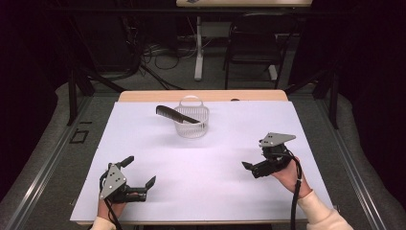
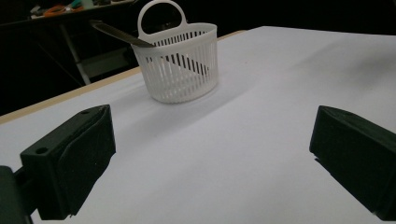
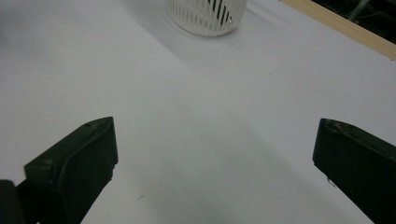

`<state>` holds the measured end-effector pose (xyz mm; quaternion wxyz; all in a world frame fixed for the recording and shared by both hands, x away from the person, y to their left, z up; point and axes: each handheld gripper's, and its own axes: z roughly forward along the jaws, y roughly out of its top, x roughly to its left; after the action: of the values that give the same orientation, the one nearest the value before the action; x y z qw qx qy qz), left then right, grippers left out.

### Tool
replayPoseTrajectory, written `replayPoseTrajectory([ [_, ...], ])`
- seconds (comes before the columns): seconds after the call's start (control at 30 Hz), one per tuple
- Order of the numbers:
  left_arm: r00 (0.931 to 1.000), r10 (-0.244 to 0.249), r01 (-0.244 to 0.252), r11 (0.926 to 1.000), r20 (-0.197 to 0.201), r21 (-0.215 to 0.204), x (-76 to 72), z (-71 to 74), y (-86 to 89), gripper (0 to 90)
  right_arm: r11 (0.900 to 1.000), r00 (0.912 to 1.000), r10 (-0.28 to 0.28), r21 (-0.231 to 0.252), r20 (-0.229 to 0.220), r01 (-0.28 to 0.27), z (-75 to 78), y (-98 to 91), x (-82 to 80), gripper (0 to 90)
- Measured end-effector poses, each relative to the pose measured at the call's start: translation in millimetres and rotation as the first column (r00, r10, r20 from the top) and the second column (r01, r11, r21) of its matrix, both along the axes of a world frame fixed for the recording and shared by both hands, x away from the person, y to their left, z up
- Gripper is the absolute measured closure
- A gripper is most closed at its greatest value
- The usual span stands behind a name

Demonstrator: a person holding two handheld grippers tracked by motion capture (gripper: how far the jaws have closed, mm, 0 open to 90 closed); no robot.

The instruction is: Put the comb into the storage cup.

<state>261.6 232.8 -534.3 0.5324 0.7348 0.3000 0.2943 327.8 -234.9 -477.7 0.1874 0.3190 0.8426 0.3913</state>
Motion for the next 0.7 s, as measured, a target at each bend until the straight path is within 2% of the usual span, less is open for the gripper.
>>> replayPoseTrajectory([
  [0.43, 1.0, 0.002, -0.002, 1.0, -0.001, 0.001, -0.1, -0.3, 0.0, 0.2, 0.999, 0.9992, -0.033, 0.03, 0.025, 0.032, -15.8, -15.7, -19.3, 0.0],
  [0.7, 1.0, 0.003, -0.003, 1.0, -0.001, 0.003, -0.1, -0.3, 0.0, 0.2, 0.9981, 0.997, -0.05, 0.04, 0.059, 0.048, -21.4, -19.5, -28.5, 0.0],
])
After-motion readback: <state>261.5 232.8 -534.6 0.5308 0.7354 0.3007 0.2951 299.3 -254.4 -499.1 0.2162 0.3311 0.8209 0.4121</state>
